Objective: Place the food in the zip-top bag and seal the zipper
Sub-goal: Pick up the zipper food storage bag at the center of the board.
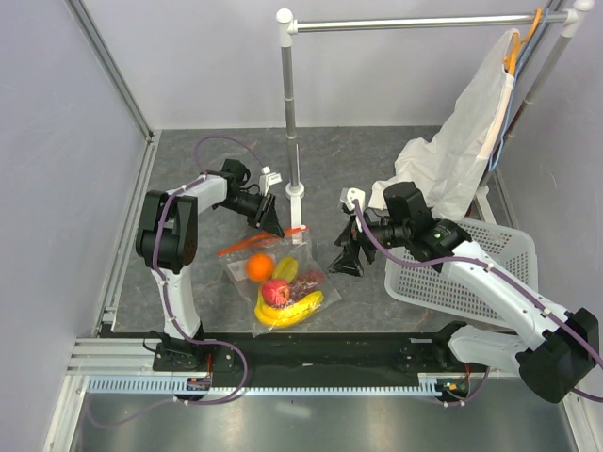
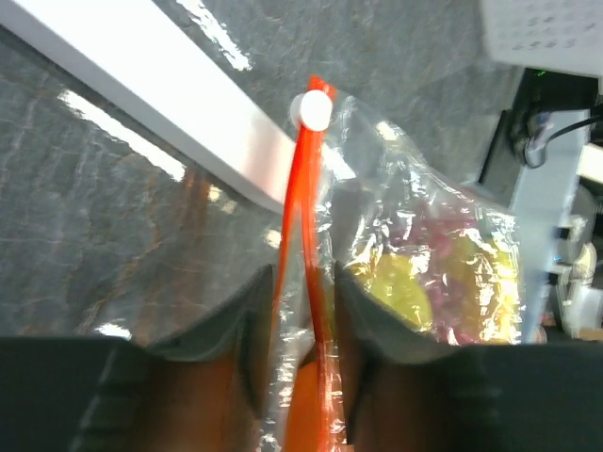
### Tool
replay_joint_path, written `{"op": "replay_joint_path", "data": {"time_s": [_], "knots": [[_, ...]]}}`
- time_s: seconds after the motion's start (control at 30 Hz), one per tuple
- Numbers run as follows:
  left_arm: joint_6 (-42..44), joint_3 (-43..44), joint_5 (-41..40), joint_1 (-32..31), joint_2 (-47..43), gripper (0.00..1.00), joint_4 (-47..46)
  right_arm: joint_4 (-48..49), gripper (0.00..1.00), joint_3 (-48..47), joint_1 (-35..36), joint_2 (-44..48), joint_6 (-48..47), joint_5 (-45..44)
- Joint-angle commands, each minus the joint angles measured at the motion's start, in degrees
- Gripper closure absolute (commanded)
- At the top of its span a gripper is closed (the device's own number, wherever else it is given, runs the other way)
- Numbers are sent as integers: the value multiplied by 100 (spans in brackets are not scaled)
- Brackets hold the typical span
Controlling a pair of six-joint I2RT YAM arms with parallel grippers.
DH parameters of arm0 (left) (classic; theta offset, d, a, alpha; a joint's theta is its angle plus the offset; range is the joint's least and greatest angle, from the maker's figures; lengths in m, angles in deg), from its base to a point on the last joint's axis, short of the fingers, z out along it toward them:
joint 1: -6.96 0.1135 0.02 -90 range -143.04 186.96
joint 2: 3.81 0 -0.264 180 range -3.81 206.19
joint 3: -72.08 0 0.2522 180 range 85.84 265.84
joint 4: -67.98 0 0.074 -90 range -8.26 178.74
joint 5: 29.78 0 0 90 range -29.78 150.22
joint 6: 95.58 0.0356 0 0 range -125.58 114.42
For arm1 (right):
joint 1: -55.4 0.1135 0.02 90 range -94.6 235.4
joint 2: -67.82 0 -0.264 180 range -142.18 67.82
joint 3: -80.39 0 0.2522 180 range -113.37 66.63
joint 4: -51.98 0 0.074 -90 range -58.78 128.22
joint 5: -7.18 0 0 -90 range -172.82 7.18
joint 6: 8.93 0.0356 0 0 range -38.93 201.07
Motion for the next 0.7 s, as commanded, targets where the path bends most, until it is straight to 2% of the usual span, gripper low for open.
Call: {"op": "replay_joint_path", "data": {"time_s": [0.0, 0.07, 0.1, 0.23, 0.43, 0.67], "knots": [[230, 218, 727, -20, -352, 84, 437, 34, 16, 9, -29, 59, -8, 48], [256, 200, 780, -73, -607, 97, 612, 43, 16, 27, -55, 68, 10, 4], [291, 183, 780, -99, -686, 98, 683, 34, 16, 36, -64, 68, 18, 4], [571, 139, 762, -266, -1160, 98, 982, 34, 16, 27, -160, 77, 123, -22], [1107, 147, 271, -644, -2197, 98, 1448, 8, 15, 53, -433, 156, 150, -110], [1671, -10, -458, -1697, -3357, 98, 1862, 34, 16, 1, -539, -55, 71, 276]]}}
